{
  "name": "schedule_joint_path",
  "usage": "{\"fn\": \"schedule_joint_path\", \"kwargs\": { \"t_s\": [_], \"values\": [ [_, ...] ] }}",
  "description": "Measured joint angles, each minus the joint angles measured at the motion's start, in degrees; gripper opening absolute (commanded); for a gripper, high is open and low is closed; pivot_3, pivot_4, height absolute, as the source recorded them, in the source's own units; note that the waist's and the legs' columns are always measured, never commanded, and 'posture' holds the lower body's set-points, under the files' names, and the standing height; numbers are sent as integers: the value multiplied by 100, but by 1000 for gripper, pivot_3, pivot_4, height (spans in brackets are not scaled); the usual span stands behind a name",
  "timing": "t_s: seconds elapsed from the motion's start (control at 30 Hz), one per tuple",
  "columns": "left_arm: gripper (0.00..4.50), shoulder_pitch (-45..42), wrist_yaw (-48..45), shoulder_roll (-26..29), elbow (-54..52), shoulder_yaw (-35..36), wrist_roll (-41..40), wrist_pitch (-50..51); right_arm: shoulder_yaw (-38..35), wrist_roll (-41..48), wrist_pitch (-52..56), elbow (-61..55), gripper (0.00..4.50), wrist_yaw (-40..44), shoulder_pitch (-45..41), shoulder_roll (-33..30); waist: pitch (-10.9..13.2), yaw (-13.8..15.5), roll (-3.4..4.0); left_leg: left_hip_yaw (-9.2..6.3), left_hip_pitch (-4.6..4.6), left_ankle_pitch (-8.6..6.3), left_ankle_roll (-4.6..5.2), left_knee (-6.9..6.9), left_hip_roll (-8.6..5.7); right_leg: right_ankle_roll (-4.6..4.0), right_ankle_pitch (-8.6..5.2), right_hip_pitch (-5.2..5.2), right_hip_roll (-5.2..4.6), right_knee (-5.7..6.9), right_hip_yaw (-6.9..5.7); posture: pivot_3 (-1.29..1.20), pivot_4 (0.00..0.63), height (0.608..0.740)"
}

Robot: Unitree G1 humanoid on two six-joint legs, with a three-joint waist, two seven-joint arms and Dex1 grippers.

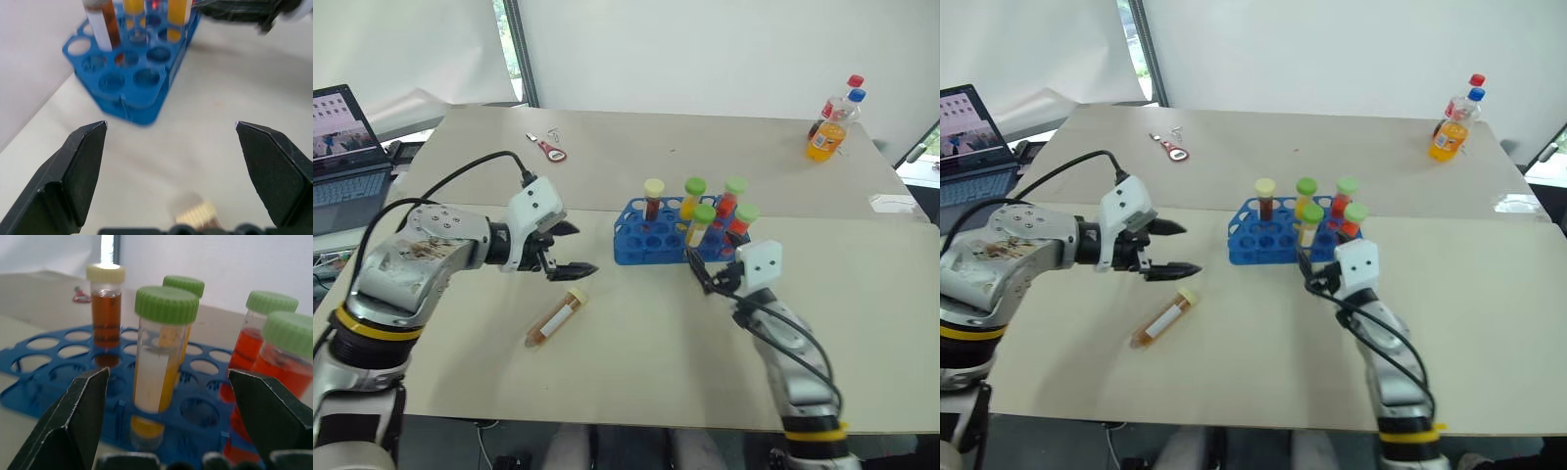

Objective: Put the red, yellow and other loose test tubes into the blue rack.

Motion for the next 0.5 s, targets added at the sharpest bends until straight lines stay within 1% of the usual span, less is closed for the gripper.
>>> {"fn": "schedule_joint_path", "kwargs": {
  "t_s": [0.07,0.1,0.23,0.33,0.43,0.5],
  "values": [
    [4500,-69,-43,309,-231,-73,-155,598,-118,597,673,-587,4353,571,111,-624,1,-5,-1,0,7,0,0,1,1,0,0,4,1,-8,0,0,150,691],
    [4500,-103,-46,378,-296,-80,-253,868,-200,873,995,-835,4353,782,99,-853,2,-7,-2,0,11,0,0,1,1,-1,-1,4,1,-12,0,0,150,691],
    [4500,-149,185,399,-449,-259,-459,1878,-175,1751,2013,-1488,4353,1617,-70,-1763,4,7,-5,0,16,0,0,2,3,-6,-5,7,7,-8,0,0,150,691],
    [4500,-189,550,202,-415,-418,-456,2458,-135,2218,2548,-1739,4353,1986,-329,-2143,5,33,-9,0,16,0,0,3,1,-6,-5,10,5,-8,0,0,150,691],
    [4500,-308,793,19,-326,-696,-460,2881,23,2469,2973,-1819,4353,2274,-647,-2545,7,53,-13,-1,11,0,0,4,-4,-5,-5,9,1,-13,0,0,150,691],
    [4500,-369,889,-5,-178,-941,-455,2961,29,2609,3158,-1827,4353,2419,-845,-2650,9,50,-16,-3,10,0,0,4,-2,-5,-5,8,1,-15,0,0,150,691]
  ]
}}
